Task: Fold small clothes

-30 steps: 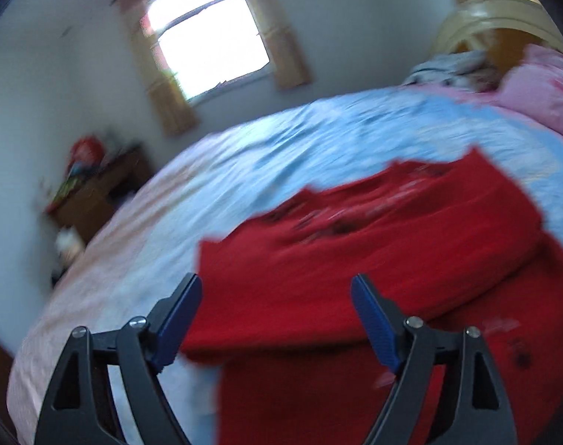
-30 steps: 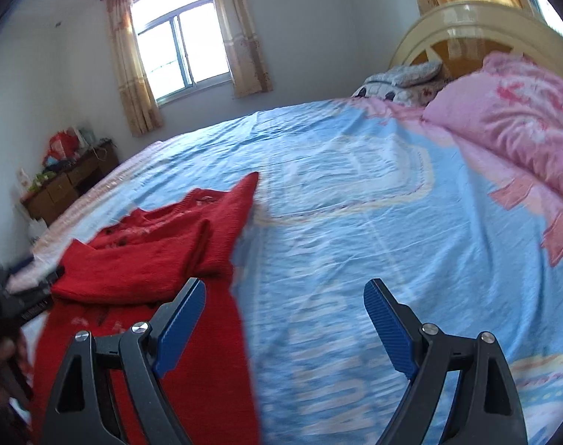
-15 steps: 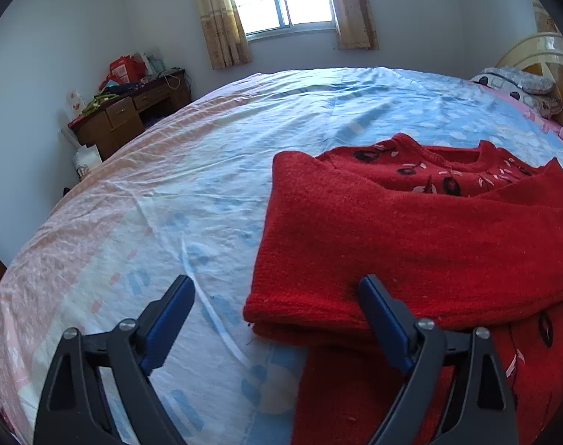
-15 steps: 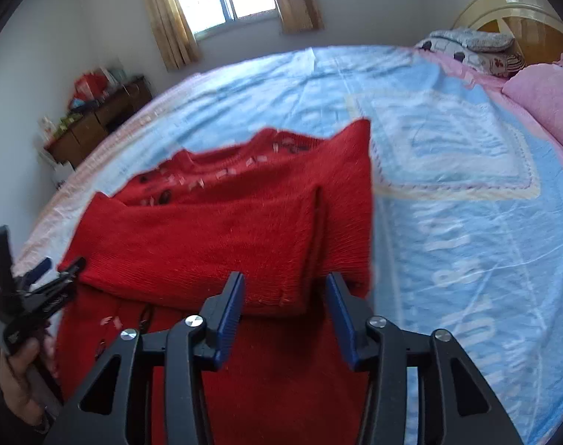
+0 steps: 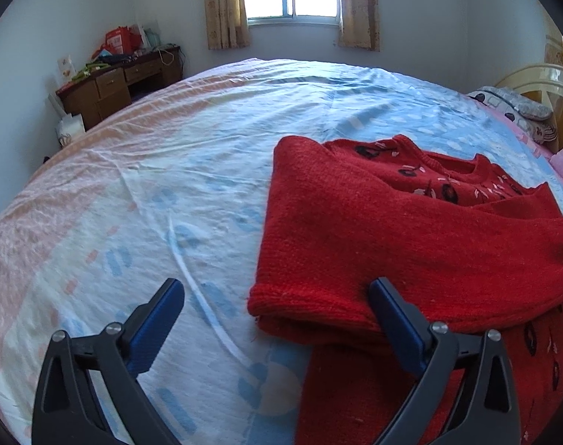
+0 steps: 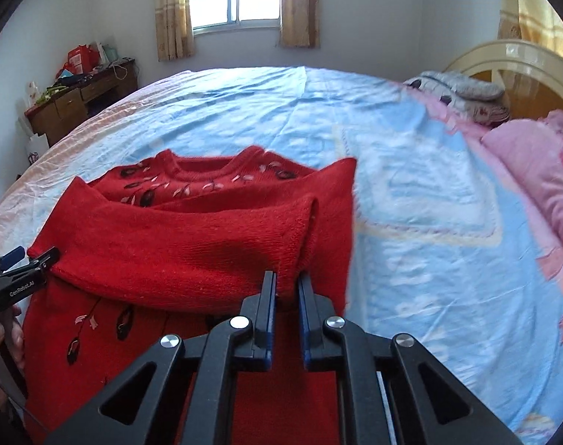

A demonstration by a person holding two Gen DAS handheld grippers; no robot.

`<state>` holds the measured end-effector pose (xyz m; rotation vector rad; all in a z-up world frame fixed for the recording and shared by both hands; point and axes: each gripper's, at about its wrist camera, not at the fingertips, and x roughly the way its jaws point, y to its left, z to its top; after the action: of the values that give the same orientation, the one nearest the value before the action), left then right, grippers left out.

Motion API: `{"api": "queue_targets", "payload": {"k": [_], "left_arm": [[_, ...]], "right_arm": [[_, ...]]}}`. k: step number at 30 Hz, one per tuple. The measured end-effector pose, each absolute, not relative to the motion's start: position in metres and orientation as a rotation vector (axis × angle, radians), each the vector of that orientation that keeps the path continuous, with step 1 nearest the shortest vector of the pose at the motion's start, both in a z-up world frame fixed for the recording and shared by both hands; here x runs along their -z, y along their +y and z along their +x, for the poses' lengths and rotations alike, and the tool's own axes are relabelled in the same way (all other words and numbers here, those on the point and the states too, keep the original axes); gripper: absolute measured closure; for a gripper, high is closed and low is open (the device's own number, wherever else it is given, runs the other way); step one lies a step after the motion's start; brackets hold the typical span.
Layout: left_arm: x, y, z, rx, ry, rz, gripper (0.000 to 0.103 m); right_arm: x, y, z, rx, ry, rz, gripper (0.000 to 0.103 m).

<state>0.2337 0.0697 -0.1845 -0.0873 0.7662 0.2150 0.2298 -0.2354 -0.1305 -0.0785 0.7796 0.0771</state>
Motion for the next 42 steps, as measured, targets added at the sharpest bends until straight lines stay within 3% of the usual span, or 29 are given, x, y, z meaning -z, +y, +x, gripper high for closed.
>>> {"api": "queue_targets", "payload": {"k": [11, 18, 26, 30, 35, 42], "left_arm": [[0.181, 0.065, 0.228, -0.174, 0.737, -0.085, 0.0], [0.174, 0.069, 0.218, -0.139, 0.673, -0.115, 0.0], [0.181, 0.072, 0.228, -0.14, 0.738, -0.129, 0.0], [0.174, 0.081, 0.223, -0.155, 0.711, -0.176, 0.0], [0.18, 0.083, 0.237, -0.172, 0.762, -0.173, 0.0], [0.185, 0.076, 0.238, -0.188, 0.787, -0.127, 0.0]], "right_arm": [[0.168, -0.255, 0.234, -0.008, 0.838, -0.074, 0.094], [0.158, -0.257, 0.227, -0.003, 0.775, -0.059, 0.094], [0.167, -0.263, 0.232, -0.009, 0.808, -0.077, 0.092], [0.149, -0.269, 0.224, 0.003, 0.77, -0.06, 0.067], [0.124, -0.259, 0.228, -0.071, 0.696, -0.038, 0.067], [0.166, -0.257, 0.275, -0.114, 0.86, 0.034, 0.067]]}}
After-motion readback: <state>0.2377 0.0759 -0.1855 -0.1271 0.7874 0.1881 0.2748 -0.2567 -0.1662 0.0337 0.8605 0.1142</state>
